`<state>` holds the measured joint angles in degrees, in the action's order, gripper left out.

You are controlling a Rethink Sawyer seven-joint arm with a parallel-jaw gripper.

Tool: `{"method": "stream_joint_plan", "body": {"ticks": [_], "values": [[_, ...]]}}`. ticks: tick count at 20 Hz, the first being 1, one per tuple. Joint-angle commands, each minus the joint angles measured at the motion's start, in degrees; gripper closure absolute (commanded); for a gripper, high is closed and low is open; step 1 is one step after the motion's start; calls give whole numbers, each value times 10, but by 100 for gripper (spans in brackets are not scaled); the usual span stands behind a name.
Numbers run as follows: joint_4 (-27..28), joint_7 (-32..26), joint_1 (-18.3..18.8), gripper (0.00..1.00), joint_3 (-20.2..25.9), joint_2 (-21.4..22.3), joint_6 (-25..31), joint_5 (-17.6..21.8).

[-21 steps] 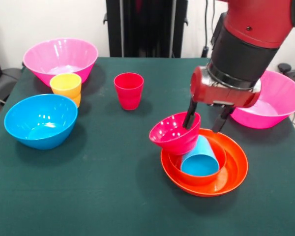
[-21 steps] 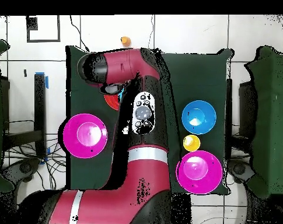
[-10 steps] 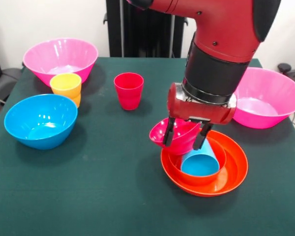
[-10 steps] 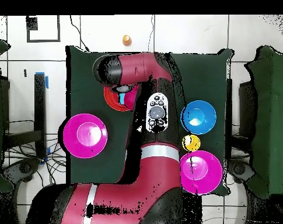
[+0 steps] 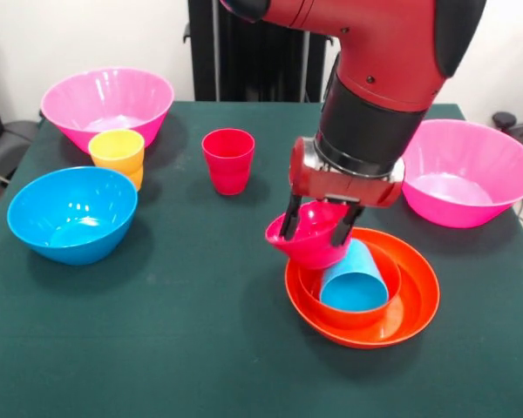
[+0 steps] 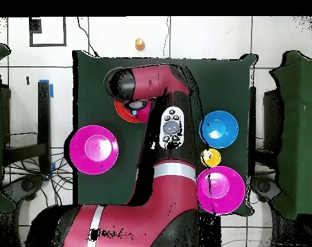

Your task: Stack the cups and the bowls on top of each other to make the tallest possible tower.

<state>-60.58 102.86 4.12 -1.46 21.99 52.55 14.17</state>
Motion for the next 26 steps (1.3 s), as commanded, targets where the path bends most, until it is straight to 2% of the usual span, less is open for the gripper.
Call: {"method": "stream_joint_plan", "body": {"ticks": [1, 3, 7, 11, 16, 20, 26], "values": [[-86, 63, -16, 0, 10, 40, 74, -26], [-114, 93, -11, 0, 20, 42, 58, -56], [-189, 161, -1, 0, 39, 42, -16, -125], [-235, 178, 6, 0, 55, 46, -86, -181], [-235, 158, 5, 0, 54, 31, -130, -199], [-237, 140, 7, 0, 55, 25, -147, -199], [-216, 123, 3, 0, 44, 6, -181, -176]]}}
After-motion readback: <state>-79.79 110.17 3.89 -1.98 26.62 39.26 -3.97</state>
